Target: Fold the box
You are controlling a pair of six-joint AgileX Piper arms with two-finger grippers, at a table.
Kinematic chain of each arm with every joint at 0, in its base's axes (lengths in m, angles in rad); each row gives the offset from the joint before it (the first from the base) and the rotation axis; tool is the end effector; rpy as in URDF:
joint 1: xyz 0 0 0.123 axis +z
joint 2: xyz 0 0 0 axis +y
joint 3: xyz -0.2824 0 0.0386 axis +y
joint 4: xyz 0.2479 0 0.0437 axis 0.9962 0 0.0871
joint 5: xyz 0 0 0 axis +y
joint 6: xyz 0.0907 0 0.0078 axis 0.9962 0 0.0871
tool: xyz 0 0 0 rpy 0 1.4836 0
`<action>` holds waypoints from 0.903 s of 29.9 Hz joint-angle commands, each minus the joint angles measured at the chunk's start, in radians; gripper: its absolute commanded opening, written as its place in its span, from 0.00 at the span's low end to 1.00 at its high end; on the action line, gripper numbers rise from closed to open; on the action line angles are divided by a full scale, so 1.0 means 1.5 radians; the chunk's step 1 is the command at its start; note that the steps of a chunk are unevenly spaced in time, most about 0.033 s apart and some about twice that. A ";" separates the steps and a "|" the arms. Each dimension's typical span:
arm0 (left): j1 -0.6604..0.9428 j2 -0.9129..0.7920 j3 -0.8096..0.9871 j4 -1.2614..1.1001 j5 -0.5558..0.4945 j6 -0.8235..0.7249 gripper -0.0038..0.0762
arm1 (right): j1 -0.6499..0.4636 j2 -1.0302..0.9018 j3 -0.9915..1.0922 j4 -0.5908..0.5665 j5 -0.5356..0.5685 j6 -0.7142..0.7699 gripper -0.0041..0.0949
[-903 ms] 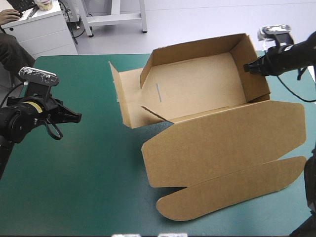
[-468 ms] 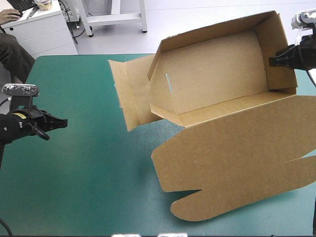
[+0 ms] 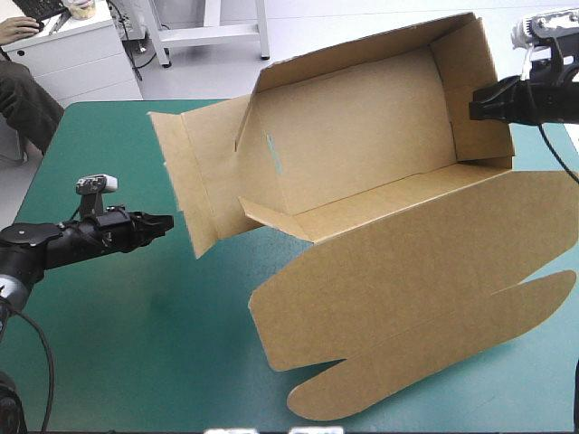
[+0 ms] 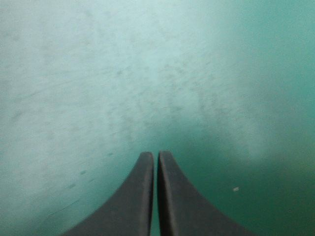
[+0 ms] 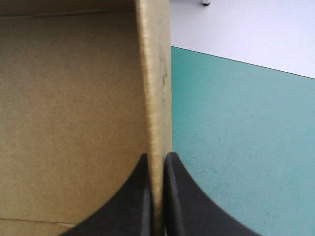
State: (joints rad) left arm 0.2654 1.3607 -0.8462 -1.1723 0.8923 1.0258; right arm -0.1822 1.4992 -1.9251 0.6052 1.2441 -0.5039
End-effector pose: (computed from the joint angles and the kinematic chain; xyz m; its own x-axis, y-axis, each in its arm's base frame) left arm 0.2648 0.0042 0.2746 -0.7285 -0.1649 -0.6649 0.2944 0.8011 -0.5212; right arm 0.2903 -0.0036 0.5021 -0.5094 -0.1473 -0.8478 -0.4244 0.9001 0.0985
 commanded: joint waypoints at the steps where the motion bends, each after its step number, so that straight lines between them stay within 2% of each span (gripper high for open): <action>1: 0.002 0.035 -0.015 -0.221 0.125 0.092 0.07 | 0.024 -0.026 -0.021 0.035 0.007 0.005 0.02; 6: 0.002 0.081 -0.015 -0.324 0.266 0.147 0.07 | 0.034 -0.026 -0.021 0.034 0.006 0.005 0.02; 10: -0.006 0.083 -0.015 -0.322 0.267 0.157 0.07 | 0.034 -0.026 -0.021 0.029 0.006 0.005 0.02; 13: -0.020 0.083 -0.015 -0.328 0.267 0.157 0.13 | 0.034 -0.026 -0.011 0.029 0.006 0.005 0.02; 15: -0.032 0.082 -0.016 -0.335 0.267 0.149 0.24 | 0.034 -0.026 0.005 0.029 0.006 0.002 0.02; 21: -0.087 0.082 -0.016 -0.339 0.267 0.145 0.75 | 0.041 -0.026 0.055 0.029 -0.021 -0.009 0.02; 23: -0.108 0.082 -0.017 -0.340 0.267 0.145 0.82 | 0.048 -0.025 0.068 0.029 -0.031 -0.013 0.02; 27: -0.144 0.080 -0.034 -0.335 0.267 0.143 0.82 | 0.068 -0.025 0.079 -0.006 -0.055 -0.012 0.02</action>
State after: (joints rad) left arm 0.0866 1.5174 -0.8530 -1.6078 1.1655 1.2479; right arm -0.0967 1.4992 -1.7884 0.5781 1.2354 -0.5287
